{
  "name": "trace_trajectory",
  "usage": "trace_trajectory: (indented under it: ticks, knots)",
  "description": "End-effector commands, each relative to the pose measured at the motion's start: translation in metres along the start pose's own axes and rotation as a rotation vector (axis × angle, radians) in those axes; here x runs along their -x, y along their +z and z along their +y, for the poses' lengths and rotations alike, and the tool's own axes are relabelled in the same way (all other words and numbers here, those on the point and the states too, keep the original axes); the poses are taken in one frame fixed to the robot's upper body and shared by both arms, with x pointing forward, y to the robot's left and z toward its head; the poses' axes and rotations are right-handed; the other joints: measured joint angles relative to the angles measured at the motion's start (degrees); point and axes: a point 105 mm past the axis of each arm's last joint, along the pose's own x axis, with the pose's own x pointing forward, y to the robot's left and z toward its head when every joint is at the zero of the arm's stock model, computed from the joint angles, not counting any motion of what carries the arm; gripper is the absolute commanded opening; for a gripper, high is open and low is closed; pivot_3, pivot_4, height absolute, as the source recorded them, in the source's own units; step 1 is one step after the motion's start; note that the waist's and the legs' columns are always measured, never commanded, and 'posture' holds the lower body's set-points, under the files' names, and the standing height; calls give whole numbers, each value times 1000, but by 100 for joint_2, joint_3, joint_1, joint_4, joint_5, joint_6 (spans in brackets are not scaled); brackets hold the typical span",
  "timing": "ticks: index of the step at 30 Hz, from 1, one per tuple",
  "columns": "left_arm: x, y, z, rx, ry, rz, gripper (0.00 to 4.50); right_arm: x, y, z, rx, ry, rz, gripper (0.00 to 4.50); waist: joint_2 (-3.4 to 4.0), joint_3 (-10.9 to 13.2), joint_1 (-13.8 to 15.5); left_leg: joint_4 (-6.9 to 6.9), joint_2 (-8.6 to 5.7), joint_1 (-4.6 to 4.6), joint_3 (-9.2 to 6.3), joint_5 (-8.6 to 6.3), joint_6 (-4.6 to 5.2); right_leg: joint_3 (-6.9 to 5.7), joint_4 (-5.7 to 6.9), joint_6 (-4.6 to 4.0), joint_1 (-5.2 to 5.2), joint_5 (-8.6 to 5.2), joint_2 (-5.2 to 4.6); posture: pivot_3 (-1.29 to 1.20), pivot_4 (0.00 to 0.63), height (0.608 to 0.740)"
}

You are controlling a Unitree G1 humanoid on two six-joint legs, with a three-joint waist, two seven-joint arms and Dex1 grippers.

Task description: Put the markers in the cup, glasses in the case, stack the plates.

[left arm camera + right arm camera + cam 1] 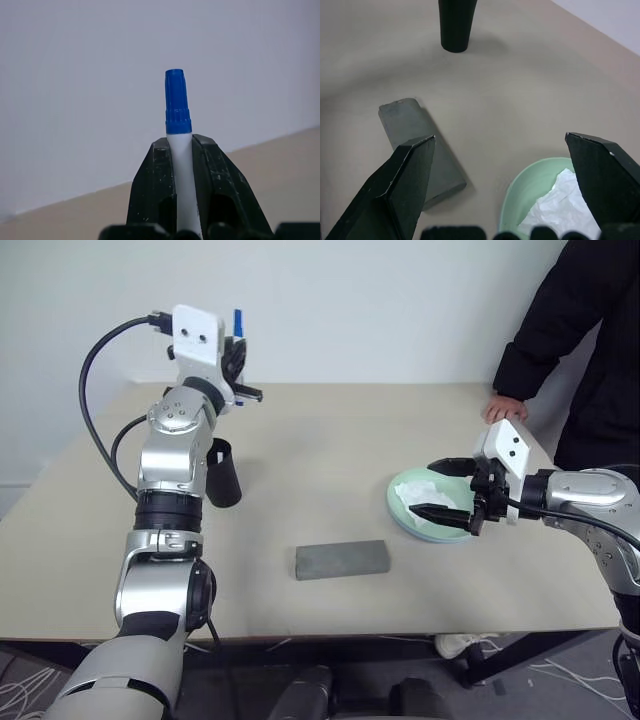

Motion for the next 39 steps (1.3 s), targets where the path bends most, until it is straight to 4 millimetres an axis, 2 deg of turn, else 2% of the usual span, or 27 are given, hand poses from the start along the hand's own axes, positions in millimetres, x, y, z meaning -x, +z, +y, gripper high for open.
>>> trace_trajectory:
  ticks: [1,3,9,18,26,35,39]
  knots:
    - [7,7,14,2,21,-58,99,4,13,-1,45,-9,-26,4500,0,0,3,1,0,1,0,0,0,-1,0,0,1,0,0,0,0,727]
    - [12,0,17,-37,35,-50,99,5,13,-1,45,-8,-24,4500,-3,-1,16,1,0,1,-3,0,0,-7,0,1,3,1,-2,0,0,727]
    - [25,-23,22,-3,54,-5,99,5,14,-1,46,-3,-25,4500,-5,-2,15,3,0,1,-6,0,0,-9,1,2,6,2,-2,0,0,727]
    - [41,-58,11,56,2,49,99,3,15,-1,50,8,-28,4500,-5,-3,16,3,0,2,-6,0,0,-9,1,2,6,2,-2,0,0,727]
    - [47,-73,5,81,-25,77,99,3,16,0,49,12,-30,4500,-6,-3,17,3,0,2,-6,0,0,-9,1,1,5,2,-2,0,0,727]
    - [51,-77,9,56,-34,112,3208,2,16,0,49,12,-34,4500,-6,-3,14,3,0,2,-6,0,0,-9,1,1,5,2,-1,0,0,727]
    - [61,-72,7,52,-171,136,4480,2,15,1,47,9,-34,4500,-5,-3,-5,2,1,2,-5,0,0,-8,2,1,3,2,-1,0,0,727]
